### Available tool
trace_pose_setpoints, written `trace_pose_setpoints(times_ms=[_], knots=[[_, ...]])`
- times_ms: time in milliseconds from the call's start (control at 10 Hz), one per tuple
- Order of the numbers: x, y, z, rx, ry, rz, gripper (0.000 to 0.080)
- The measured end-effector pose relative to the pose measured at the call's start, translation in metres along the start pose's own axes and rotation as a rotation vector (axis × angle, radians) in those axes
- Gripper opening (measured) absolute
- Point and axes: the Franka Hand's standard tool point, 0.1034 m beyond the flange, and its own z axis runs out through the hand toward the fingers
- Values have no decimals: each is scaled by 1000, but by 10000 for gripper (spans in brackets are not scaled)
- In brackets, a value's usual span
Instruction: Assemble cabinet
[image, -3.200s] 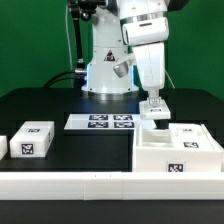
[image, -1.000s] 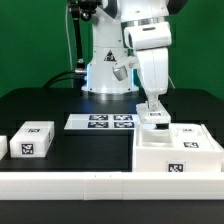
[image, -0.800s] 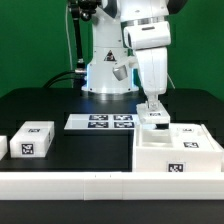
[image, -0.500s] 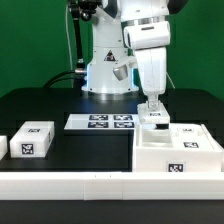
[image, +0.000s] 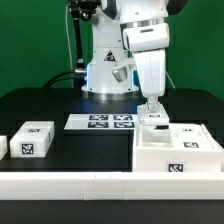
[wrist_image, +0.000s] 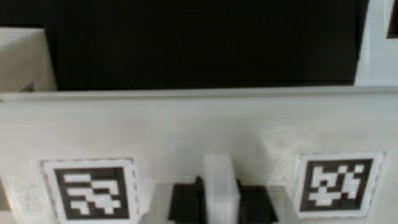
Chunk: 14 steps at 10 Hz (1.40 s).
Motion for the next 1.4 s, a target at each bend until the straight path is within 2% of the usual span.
trace_pose_setpoints(times_ms=[300, 600, 900, 1400], knots=[[-3, 11, -1, -6, 5, 11, 62], [-5, 14, -1, -4, 5, 16, 62], [-7, 16, 1, 18, 4, -45, 62], [-8, 16, 2, 27, 3, -22, 62]])
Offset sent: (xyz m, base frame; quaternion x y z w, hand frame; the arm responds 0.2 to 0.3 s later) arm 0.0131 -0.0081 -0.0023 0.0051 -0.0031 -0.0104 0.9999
